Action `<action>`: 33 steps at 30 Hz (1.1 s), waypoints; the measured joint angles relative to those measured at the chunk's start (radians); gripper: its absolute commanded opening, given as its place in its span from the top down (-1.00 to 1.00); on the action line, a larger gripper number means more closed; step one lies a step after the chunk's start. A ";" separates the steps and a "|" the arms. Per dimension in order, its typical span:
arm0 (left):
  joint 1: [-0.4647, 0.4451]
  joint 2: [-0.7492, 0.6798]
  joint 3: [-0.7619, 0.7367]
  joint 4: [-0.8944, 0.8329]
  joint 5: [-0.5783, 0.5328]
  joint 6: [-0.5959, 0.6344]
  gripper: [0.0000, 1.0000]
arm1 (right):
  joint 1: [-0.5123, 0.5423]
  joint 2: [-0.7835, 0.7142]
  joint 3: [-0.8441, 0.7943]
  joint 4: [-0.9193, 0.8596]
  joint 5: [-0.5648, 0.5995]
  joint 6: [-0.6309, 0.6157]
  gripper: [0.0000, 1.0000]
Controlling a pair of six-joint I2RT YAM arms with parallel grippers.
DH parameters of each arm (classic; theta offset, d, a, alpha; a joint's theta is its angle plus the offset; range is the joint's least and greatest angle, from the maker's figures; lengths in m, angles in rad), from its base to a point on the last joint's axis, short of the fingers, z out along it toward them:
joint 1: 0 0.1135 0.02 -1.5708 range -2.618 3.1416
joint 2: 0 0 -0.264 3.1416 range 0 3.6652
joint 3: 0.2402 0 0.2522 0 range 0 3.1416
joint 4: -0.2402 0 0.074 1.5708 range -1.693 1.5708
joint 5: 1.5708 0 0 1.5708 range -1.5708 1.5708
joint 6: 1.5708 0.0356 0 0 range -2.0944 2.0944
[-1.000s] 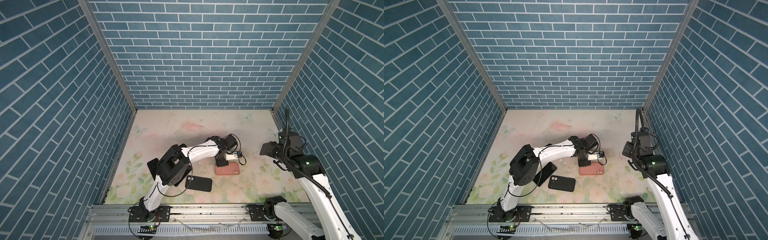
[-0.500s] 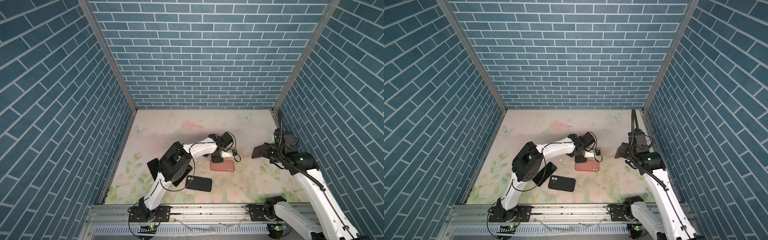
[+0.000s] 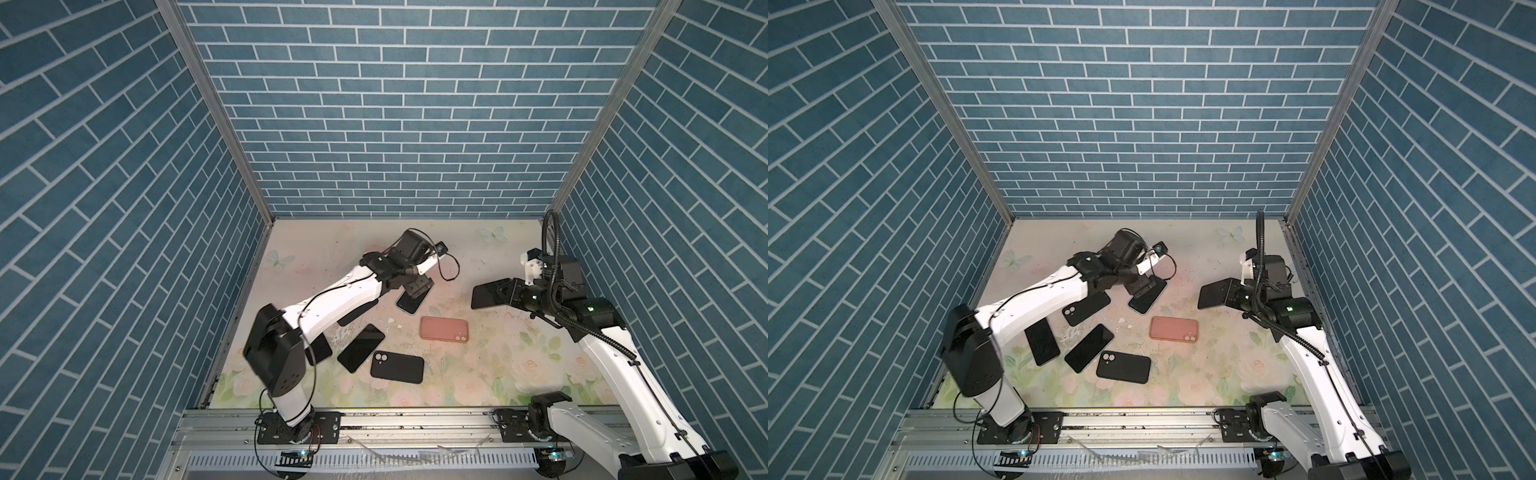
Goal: Put the phone into the phone case
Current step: 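Release the pink case and raise the left gripper while the right brings the phone over, then lower the purple-edged phone into the pink case with the right gripper while the left approaches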
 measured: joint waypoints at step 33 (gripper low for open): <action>0.132 -0.005 -0.564 0.544 0.589 -0.820 -0.99 | 0.199 0.182 -0.245 0.425 -0.167 0.192 1.00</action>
